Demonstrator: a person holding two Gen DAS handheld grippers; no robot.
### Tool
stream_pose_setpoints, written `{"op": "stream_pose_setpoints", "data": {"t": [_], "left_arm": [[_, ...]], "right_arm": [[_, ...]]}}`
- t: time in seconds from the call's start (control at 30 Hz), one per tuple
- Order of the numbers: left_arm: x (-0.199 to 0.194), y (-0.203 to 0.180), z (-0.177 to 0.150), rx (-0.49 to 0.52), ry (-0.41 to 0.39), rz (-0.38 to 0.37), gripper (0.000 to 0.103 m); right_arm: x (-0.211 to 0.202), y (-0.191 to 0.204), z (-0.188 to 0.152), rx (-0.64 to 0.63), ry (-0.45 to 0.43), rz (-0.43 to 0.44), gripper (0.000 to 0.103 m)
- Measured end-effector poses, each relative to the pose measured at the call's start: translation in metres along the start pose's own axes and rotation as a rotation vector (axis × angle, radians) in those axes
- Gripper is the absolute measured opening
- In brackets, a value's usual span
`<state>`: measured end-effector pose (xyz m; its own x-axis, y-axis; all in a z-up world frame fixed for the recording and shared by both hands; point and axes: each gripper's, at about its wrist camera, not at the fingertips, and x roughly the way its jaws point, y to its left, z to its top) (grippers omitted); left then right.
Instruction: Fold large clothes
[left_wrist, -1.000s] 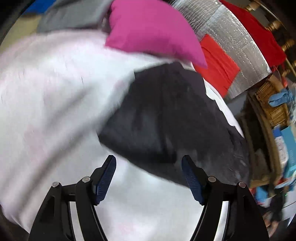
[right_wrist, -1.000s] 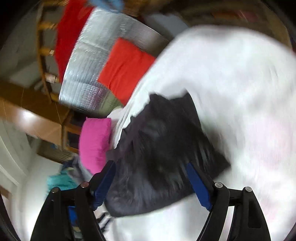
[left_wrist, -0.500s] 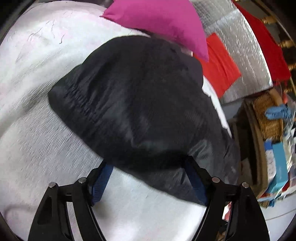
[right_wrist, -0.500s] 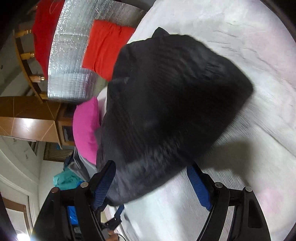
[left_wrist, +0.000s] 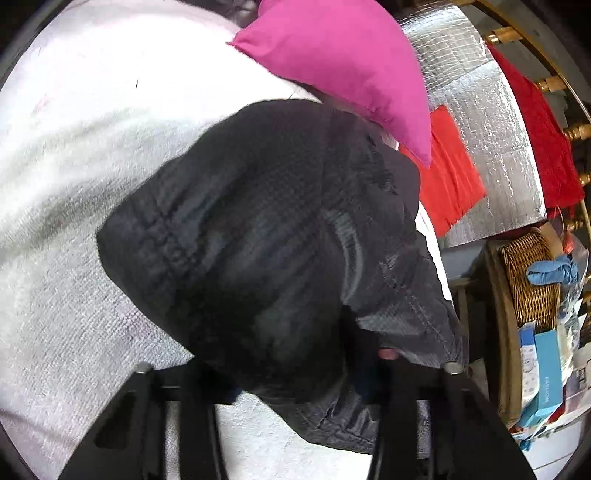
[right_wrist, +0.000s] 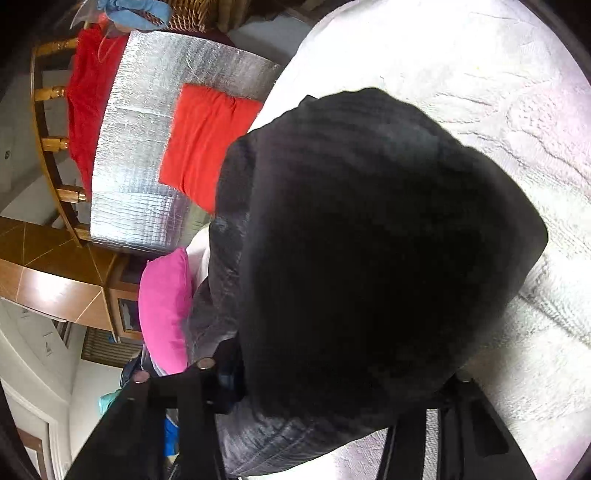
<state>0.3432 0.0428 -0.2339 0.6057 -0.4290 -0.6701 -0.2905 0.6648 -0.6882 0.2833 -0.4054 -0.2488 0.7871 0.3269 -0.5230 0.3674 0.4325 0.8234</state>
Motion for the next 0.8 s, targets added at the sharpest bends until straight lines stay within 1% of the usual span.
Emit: {"op": "stream_pose_setpoints", "data": {"t": [0.07,0.13,0.27,0.3,0.37,0.43,0.5,0.53,0.57,0.6,0.63,0.67,0.73,0.8], "left_arm": [[-0.007,-0.006,-0.001,0.036,-0.015,0.011,0.028],[-0.014,-0.012,-0.001,0.067,-0.033,0.018,0.026],[-0.036,-0.013,-0.012,0.098,-0.036,0.003,0.025],[-0.042,-0.011,-0.015,0.101,-0.033,0.001,0.025],[-0.054,-0.007,-0.024,0.113,-0.018,0.008,0.025],[-0.060,0.000,-0.035,0.130,-0.004,0.021,0.026],[-0.051,0.009,-0.042,0.145,0.037,0.058,0.033],[-0.046,0.012,-0.042,0.144,0.055,0.070,0.041],[-0.043,0.019,-0.041,0.126,0.080,0.074,0.047],[-0.043,0.022,-0.039,0.112,0.092,0.060,0.047],[-0.046,0.025,-0.035,0.093,0.115,0.043,0.050],[-0.048,0.026,-0.032,0.085,0.131,0.044,0.056],[-0.060,0.031,-0.027,0.076,0.165,0.065,0.063],[-0.075,0.037,-0.021,0.085,0.183,0.044,0.064]], "right_arm": [[-0.007,0.009,-0.002,-0.052,-0.011,-0.005,0.041],[-0.015,0.015,-0.005,-0.074,-0.023,0.003,0.039],[-0.038,0.023,-0.015,-0.112,-0.051,0.008,0.038],[-0.046,0.022,-0.018,-0.107,-0.047,0.009,0.038],[-0.049,0.025,-0.024,-0.096,-0.030,0.003,0.039],[-0.055,0.019,-0.032,-0.101,-0.011,-0.010,0.039],[-0.049,0.008,-0.035,-0.105,0.036,-0.065,0.039],[-0.043,0.002,-0.034,-0.096,0.072,-0.084,0.040],[-0.038,-0.002,-0.032,-0.082,0.101,-0.086,0.044],[-0.037,-0.008,-0.027,-0.041,0.131,-0.062,0.044],[-0.038,-0.009,-0.025,-0.019,0.148,-0.050,0.051],[-0.041,-0.008,-0.022,-0.016,0.168,-0.061,0.059],[-0.056,0.000,-0.019,-0.079,0.175,-0.101,0.068],[-0.075,0.006,-0.017,-0.156,0.211,-0.128,0.069]]}}
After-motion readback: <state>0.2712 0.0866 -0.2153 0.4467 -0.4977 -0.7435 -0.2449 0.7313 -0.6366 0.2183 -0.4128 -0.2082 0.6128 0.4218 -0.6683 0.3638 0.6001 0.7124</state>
